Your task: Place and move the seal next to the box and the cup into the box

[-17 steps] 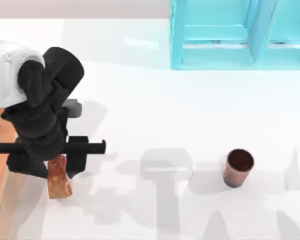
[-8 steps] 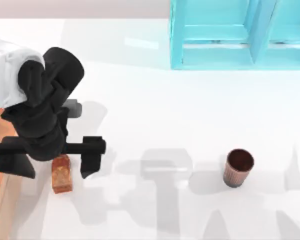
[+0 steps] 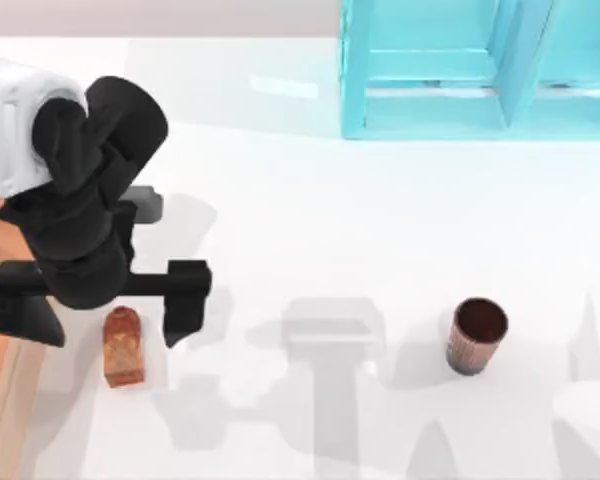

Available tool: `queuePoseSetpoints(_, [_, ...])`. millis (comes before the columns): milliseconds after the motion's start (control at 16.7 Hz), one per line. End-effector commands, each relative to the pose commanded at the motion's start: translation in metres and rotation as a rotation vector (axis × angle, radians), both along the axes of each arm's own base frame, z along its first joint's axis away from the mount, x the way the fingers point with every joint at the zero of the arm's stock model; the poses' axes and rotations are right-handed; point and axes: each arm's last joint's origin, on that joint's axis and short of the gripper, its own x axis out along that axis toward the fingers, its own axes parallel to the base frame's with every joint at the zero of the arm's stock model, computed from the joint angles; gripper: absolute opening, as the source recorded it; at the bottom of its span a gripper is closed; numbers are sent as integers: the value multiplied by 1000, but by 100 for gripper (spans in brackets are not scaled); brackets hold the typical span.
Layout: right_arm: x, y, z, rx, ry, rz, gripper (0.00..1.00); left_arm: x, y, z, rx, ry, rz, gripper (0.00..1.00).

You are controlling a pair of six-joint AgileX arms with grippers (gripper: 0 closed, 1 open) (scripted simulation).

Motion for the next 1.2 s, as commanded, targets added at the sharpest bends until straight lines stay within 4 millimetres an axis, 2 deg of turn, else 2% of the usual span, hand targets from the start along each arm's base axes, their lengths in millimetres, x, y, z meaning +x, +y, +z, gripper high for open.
queuePoseSetpoints(540, [0,0,0,0,0,0,100,-2,1,80,-1,-2,1,100])
queuePoseSetpoints(960, [0,0,0,0,0,0,100,0,-2,83,6,3,3,100])
queuePoseSetpoints(1080, [0,0,0,0,0,0,100,7,-18,83,22,4,2,100])
queuePoseSetpoints(1200, [0,0,0,0,0,0,100,18,-45,81,46,-2,1,100])
